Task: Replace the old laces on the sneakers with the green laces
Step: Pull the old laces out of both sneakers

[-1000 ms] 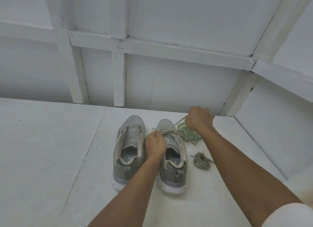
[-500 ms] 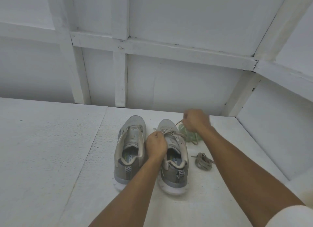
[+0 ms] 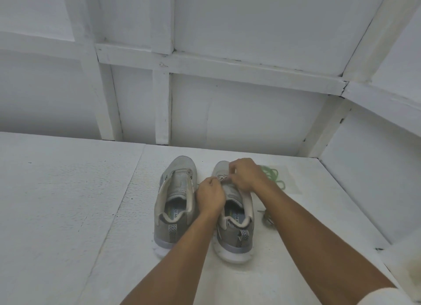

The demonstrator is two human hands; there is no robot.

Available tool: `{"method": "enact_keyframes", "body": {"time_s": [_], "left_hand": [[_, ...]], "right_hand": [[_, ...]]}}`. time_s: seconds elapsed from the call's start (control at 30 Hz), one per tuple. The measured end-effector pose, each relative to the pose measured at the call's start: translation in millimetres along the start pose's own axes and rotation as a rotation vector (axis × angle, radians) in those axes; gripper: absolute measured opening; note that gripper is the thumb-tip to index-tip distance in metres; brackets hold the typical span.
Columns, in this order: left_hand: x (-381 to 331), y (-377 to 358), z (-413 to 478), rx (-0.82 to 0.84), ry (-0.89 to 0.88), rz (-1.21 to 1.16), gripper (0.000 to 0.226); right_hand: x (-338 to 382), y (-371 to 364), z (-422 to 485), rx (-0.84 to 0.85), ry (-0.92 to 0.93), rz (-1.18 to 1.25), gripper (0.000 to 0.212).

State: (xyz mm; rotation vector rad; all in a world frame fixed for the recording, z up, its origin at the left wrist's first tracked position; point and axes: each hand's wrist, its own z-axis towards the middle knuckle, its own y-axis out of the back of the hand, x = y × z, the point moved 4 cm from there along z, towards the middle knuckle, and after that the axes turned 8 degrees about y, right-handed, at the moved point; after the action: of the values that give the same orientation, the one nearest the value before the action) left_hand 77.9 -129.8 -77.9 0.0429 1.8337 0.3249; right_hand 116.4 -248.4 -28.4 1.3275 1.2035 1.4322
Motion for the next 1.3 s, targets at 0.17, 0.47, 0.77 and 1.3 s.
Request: {"method": "enact_keyframes", "body": {"time_s": [0.17, 0.47, 0.77, 1.3], "left_hand": [[-2.4, 2.5, -4.7, -0.018, 0.002, -0.046, 0.032], [-3.6, 4.3, -6.8, -0.027, 0.014, -0.066, 0.032], [1.1, 1.2, -1.8, -0.017, 0.003, -0.028, 0.032], [-17.0, -3.8, 16.0, 0.138, 0.084, 0.157, 0.032]], "right_hand": [[-28.0, 40.0, -5.7, -0.241, -0.074, 0.16, 0.017], [-62.6, 58.1, -3.6, -0.371, -0.18, 0.302, 0.024], [-91.4, 98.7, -13.2, -0.612, -0.256, 0.415, 0.015], [-63.2, 35.4, -30.6, 0.144, -0.142, 0.111, 0.021]]}}
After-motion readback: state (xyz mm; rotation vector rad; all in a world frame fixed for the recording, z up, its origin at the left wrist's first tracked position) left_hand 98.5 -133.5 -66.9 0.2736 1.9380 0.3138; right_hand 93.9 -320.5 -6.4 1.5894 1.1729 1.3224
